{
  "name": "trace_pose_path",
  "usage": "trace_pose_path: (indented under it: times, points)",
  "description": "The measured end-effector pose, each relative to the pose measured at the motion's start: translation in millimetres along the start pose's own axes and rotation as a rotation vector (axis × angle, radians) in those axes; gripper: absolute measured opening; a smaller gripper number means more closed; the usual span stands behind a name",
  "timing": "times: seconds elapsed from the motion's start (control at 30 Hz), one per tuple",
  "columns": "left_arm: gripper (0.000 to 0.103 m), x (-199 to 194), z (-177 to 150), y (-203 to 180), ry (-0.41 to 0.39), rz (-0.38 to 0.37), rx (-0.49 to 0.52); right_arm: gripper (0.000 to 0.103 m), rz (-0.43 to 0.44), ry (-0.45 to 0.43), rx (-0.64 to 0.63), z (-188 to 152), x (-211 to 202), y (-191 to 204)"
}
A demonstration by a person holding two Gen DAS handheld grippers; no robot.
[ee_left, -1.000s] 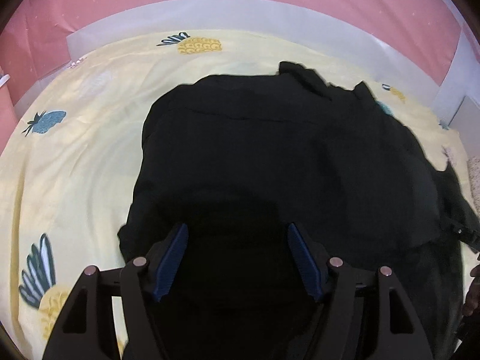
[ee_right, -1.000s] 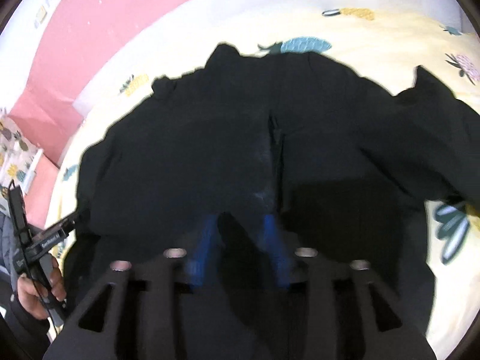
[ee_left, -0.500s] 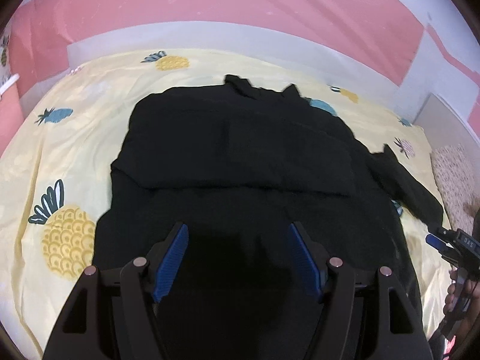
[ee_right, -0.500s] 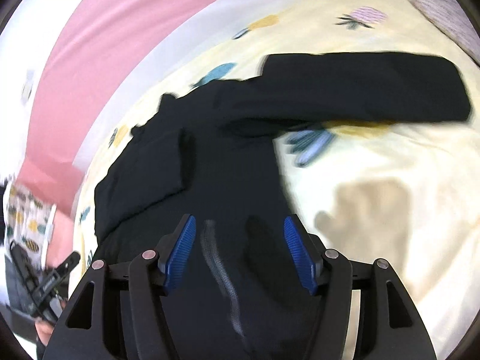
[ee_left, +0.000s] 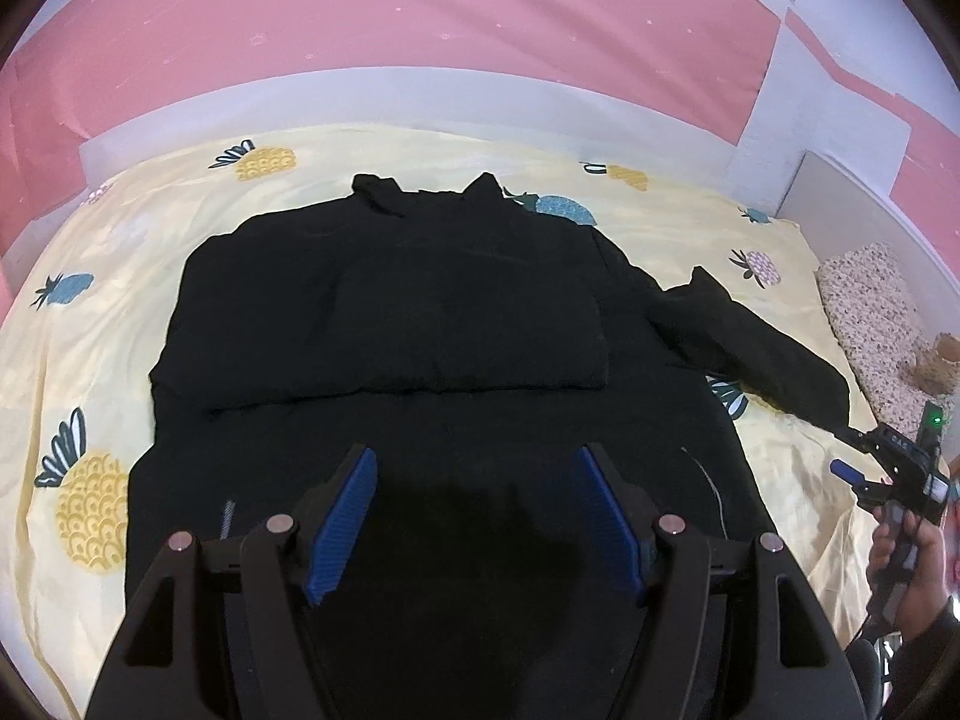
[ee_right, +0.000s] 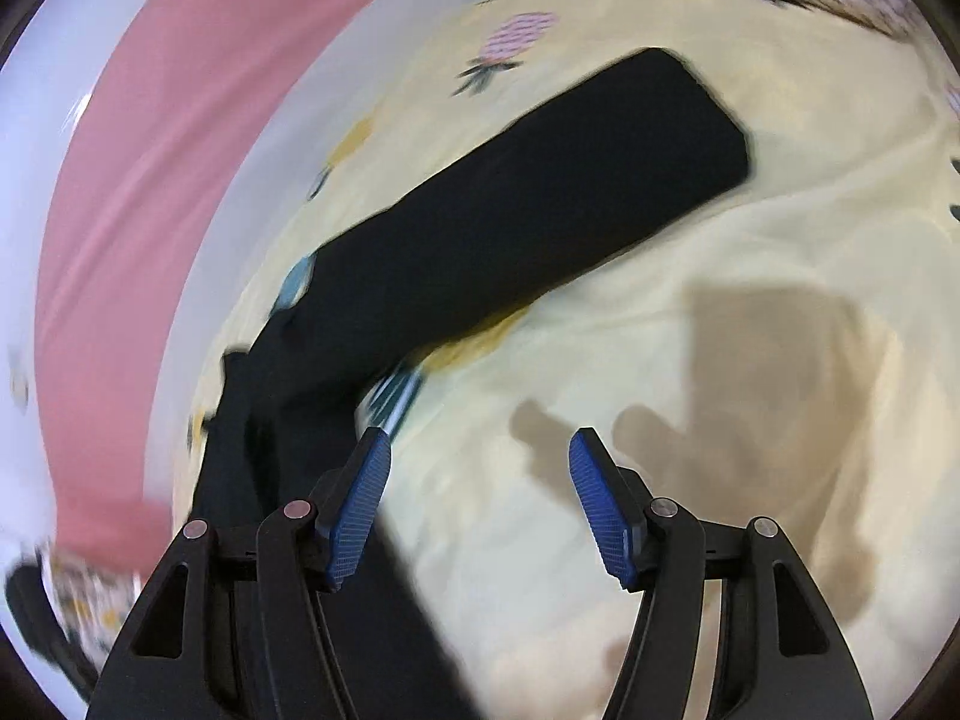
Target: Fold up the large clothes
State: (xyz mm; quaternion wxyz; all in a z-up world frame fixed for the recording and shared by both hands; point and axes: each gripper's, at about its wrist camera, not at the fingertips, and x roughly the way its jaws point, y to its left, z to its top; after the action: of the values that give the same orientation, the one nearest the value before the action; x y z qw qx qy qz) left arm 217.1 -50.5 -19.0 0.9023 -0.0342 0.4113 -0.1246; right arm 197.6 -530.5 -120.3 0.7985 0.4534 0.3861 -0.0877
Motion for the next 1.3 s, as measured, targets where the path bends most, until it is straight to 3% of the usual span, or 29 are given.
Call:
trace_pose_path:
  times: [0.3,0.63,0.7,0.8,1.0,1.3]
  points:
    - [0.070,30.5,9.8,-5.0,0.021,0.023,-0.005,0.063,-0.025,-0.080,0.198,58.4,31.8,-66.4]
    - [0.070,52.0,12.7,1.7,0.043,0.047,-0.021,0.061,-0.063,-0.140,0.230,93.0,56.5,-69.0]
    - [0.070,53.4,11.9,4.2,0.046,0.048,-0.026,0.042,-0.105,-0.129,0.220,99.6,59.9,-66.2]
    - [0.070,52.7,11.4,9.2,0.046,0.049,-0.040,0.029,-0.127,-0.104,0.193,108.5,58.6,-58.1]
    - [0.070,43.3,14.9,21.9,0.024,0.050,-0.067,0.025,-0.089,-0.187,0.038,112.9,13.6,-0.9]
    - [0.070,28.7,25.1,39.1,-0.007,0.052,-0.102,0.023,0.073,-0.251,-0.226,102.4,-39.3,129.0]
